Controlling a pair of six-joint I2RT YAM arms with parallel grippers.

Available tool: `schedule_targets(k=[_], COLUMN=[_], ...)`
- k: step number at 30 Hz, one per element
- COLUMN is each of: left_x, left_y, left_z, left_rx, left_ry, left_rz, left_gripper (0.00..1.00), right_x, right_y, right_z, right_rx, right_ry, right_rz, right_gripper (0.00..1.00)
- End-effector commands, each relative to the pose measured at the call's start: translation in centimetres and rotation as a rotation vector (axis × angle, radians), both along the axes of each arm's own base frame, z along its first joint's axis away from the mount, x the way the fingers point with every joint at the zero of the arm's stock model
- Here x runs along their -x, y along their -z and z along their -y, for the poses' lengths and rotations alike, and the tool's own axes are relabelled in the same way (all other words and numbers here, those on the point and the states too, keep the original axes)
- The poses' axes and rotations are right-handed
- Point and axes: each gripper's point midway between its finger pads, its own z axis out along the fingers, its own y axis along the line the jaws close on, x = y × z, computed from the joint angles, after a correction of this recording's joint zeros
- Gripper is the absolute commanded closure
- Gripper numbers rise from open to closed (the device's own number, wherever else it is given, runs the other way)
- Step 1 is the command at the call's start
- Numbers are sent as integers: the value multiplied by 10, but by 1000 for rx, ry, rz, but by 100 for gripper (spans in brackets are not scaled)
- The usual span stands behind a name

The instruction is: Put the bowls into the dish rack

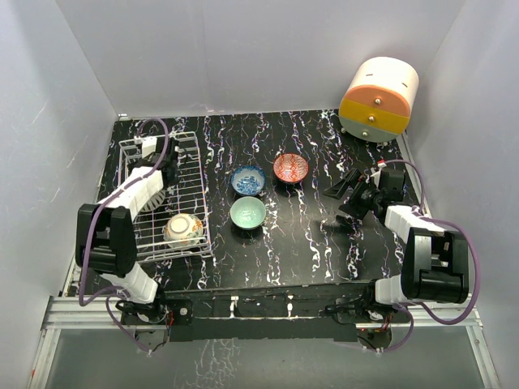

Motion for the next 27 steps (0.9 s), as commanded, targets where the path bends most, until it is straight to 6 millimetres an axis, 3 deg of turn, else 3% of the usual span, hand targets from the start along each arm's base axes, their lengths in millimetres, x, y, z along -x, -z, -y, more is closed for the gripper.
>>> schedule_targets(k=[1,7,10,16,19,27], left_x=[51,72,76,61,40,-11], left_y=[19,-10,-48,-97,-101,-63], left_z=[8,12,14,17,19,30], left_rx=[104,167,202,208,191,229], left_ry=[-59,-69,-44,26,46,50], left_rz=[-92,-10,118,253,257,208], left_gripper=[22,21,20,19,19,19], right_x=[-5,-1,0,-2,-2,1], right_y=[-18,-22,-22,-22,-21,-21], right_z=[-2,-2,-2,-2,-3,-6], right_rx=[8,14,17,14,7,-9], right_ry=[-20,-25,-26,-23,-23,-39], right_rz=[92,102,102,105,105,104], right_gripper=[2,2,2,2,2,2])
